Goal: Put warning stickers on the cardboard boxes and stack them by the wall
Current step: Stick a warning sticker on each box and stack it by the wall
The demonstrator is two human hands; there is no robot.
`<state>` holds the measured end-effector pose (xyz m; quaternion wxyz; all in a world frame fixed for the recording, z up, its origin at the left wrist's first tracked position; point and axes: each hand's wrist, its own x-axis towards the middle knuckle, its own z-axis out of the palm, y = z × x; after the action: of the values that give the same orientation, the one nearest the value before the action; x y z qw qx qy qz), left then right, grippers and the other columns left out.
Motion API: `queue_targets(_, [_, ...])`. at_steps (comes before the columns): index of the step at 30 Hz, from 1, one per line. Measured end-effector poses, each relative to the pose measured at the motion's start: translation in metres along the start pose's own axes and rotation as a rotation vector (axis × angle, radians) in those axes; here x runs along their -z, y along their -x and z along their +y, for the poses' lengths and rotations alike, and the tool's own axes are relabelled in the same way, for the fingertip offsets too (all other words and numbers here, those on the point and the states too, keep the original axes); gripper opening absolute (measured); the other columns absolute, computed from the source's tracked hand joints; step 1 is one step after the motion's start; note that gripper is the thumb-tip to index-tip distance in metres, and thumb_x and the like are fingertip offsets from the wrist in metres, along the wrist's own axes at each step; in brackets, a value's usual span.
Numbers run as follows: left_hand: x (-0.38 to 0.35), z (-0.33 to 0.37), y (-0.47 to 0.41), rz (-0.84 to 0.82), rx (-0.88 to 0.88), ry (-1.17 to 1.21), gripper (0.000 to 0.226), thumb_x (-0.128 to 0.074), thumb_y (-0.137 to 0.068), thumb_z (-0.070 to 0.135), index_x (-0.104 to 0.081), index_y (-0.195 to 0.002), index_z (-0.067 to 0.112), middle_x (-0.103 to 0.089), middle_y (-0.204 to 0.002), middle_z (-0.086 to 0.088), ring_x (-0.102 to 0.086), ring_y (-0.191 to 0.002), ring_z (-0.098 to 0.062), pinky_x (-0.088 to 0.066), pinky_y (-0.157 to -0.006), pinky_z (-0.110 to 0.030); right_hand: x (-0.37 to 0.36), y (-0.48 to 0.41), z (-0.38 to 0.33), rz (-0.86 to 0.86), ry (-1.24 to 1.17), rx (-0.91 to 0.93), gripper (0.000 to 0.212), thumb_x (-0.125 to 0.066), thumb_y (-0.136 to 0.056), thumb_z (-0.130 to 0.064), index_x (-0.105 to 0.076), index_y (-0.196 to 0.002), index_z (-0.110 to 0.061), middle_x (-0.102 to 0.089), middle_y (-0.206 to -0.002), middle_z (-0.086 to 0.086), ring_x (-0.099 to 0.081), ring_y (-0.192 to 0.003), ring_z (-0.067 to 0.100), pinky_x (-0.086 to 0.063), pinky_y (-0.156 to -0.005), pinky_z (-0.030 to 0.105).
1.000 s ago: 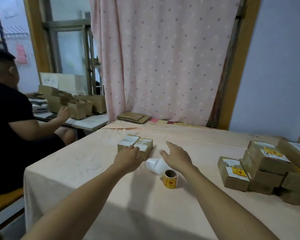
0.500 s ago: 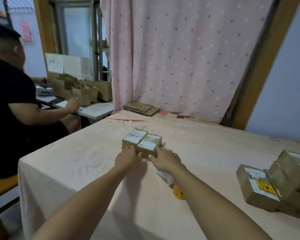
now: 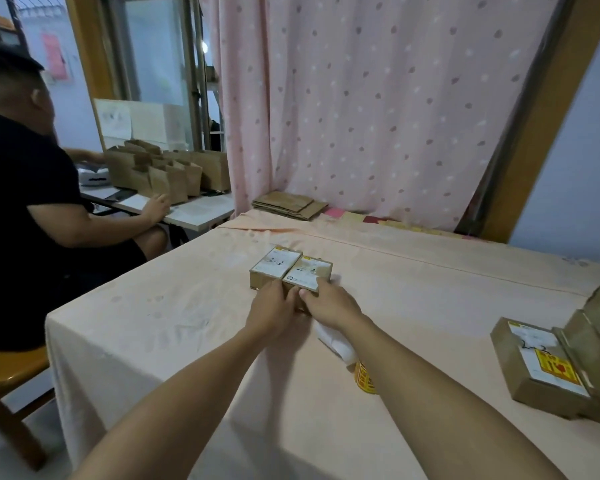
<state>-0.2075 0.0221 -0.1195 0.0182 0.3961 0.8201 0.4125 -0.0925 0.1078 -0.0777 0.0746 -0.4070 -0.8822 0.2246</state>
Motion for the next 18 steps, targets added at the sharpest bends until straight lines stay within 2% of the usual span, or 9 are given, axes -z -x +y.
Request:
queue_targets(4, [0.008, 0.031, 0.006, 0.062, -0.075, 0.084, 0.021, -0.052, -0.101, 0.035, -0.058, -0.089, 0.018, -0.063, -0.085, 0.007, -0.058, -0.081, -0.015, -0.035, -0.059, -0.026, 0.027, 0.008, 0.002, 0.133, -0.269, -0.005, 0.049, -0.048, -0.101, -0.045, -0.047, -0.146, -0.026, -0.062, -0.136, 0.007, -0.058, -0.122, 0.029, -0.047, -0.098, 0.033])
queue_targets(6, [0.009, 0.048, 0.008, 0.089, -0.084, 0.157, 0.022, -0.052, -0.101, 0.035, -0.063, -0.096, 0.017, -0.066, -0.09, 0.006, -0.06, -0.083, -0.013, -0.038, -0.061, -0.023, 0.044, 0.017, 0.005, 0.228, -0.346, 0.005, 0.049, -0.051, -0.102, -0.038, -0.045, -0.149, -0.026, -0.062, -0.139, 0.004, -0.057, -0.125, 0.027, -0.044, -0.099, 0.031])
queue_targets(8, [0.008, 0.066, 0.013, 0.107, -0.065, 0.244, 0.026, -0.051, -0.102, 0.038, -0.065, -0.104, 0.016, -0.068, -0.097, 0.006, -0.062, -0.089, -0.013, -0.045, -0.069, -0.027, 0.055, 0.029, 0.013, 0.32, -0.413, 0.012, 0.047, -0.052, -0.102, -0.035, -0.048, -0.148, -0.029, -0.063, -0.138, 0.002, -0.058, -0.124, 0.025, -0.046, -0.101, 0.033])
queue_targets(10, [0.004, 0.084, 0.022, 0.109, -0.048, 0.318, 0.028, -0.051, -0.102, 0.038, -0.066, -0.108, 0.015, -0.068, -0.1, 0.004, -0.062, -0.094, -0.015, -0.048, -0.078, -0.033, 0.065, 0.042, 0.026, 0.381, -0.451, 0.0, 0.043, -0.051, -0.103, -0.034, -0.051, -0.146, -0.03, -0.062, -0.14, 0.0, -0.058, -0.124, 0.024, -0.046, -0.098, 0.032])
queue_targets(15, [-0.018, 0.124, 0.058, 0.056, -0.042, 0.359, 0.027, -0.056, -0.101, 0.032, -0.067, -0.114, 0.011, -0.069, -0.104, 0.003, -0.062, -0.097, -0.014, -0.047, -0.079, -0.028, 0.086, 0.084, 0.068, 0.491, -0.49, -0.066, 0.036, -0.053, -0.102, -0.031, -0.06, -0.138, -0.029, -0.063, -0.14, -0.001, -0.058, -0.126, 0.023, -0.047, -0.1, 0.031])
queue_targets(18, [-0.032, 0.147, 0.079, 0.009, -0.003, 0.407, 0.02, -0.062, -0.096, 0.025, -0.072, -0.11, 0.014, -0.072, -0.103, 0.002, -0.064, -0.095, -0.015, -0.045, -0.075, -0.025, 0.094, 0.114, 0.098, 0.541, -0.499, -0.121, 0.034, -0.054, -0.102, -0.03, -0.061, -0.135, -0.028, -0.065, -0.137, -0.001, -0.059, -0.125, 0.023, -0.048, -0.101, 0.033])
